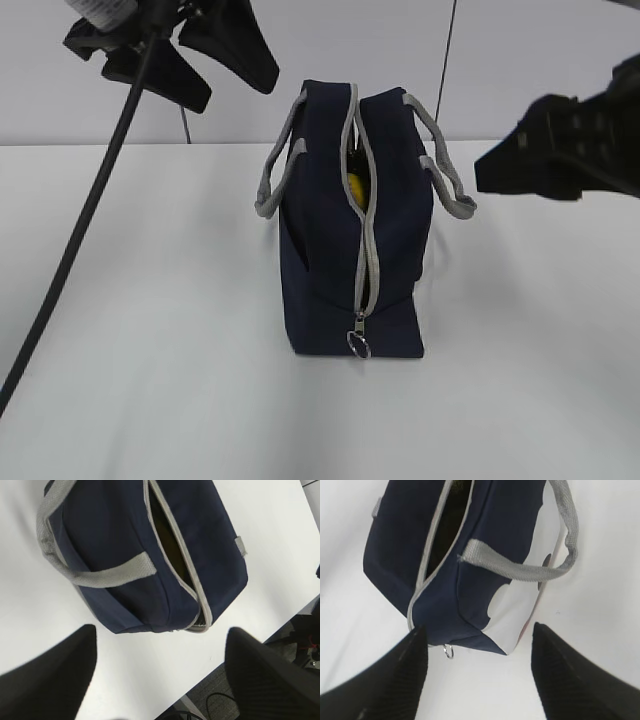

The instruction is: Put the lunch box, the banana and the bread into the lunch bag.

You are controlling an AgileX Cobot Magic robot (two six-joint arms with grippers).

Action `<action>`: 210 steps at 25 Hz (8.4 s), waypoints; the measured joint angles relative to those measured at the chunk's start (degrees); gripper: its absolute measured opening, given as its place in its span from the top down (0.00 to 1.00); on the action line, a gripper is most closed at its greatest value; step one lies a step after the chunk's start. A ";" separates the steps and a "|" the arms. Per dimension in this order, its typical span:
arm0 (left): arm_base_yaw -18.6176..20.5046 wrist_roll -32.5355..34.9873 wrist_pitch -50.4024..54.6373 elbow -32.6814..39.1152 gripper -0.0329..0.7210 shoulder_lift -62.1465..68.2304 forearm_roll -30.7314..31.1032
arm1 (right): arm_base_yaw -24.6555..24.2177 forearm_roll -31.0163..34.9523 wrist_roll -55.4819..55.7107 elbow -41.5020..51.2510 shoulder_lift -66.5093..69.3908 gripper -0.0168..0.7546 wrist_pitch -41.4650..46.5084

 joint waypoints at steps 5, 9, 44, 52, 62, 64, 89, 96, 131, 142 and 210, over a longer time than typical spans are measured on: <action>0.00 0.00 -2.68 7.25 0.26 -4.78 0.13 | 0.00 6.08 -9.44 11.06 -6.49 0.33 -5.95; 0.00 0.00 -3.98 11.76 0.29 -7.70 1.38 | 0.00 16.72 -24.40 18.70 -8.75 0.33 -9.35; 0.00 0.00 -4.20 14.97 0.32 -9.87 3.78 | 0.00 84.92 -123.14 31.33 26.96 0.33 12.90; 0.00 0.00 -4.13 14.97 0.32 -9.87 4.07 | 0.00 84.92 -125.57 25.68 29.14 0.36 7.01; 0.00 0.00 -4.18 14.97 0.32 -9.87 4.45 | 0.00 84.92 -126.34 20.58 32.86 0.53 3.81; 0.00 0.00 -4.18 14.97 0.32 -9.87 4.45 | 0.00 84.92 -126.34 19.94 32.86 0.53 3.08; 0.00 0.00 -4.17 14.97 0.34 -9.87 4.64 | 0.00 85.01 -126.78 14.48 36.72 0.71 1.42; 0.00 0.00 -4.17 14.97 0.34 -9.87 4.64 | 0.00 85.01 -126.78 14.44 36.72 0.90 0.29; 0.00 0.00 -4.11 14.97 0.35 -9.87 4.44 | 0.00 48.67 -86.25 14.90 24.96 0.98 -4.17; 0.00 0.00 -4.11 14.97 0.35 -9.87 4.44 | 0.00 42.87 -80.68 14.90 24.87 0.98 -0.81; -0.11 35.30 -19.87 30.05 0.36 -9.95 -23.32 | 0.00 45.08 -77.62 -4.57 13.71 0.98 -1.29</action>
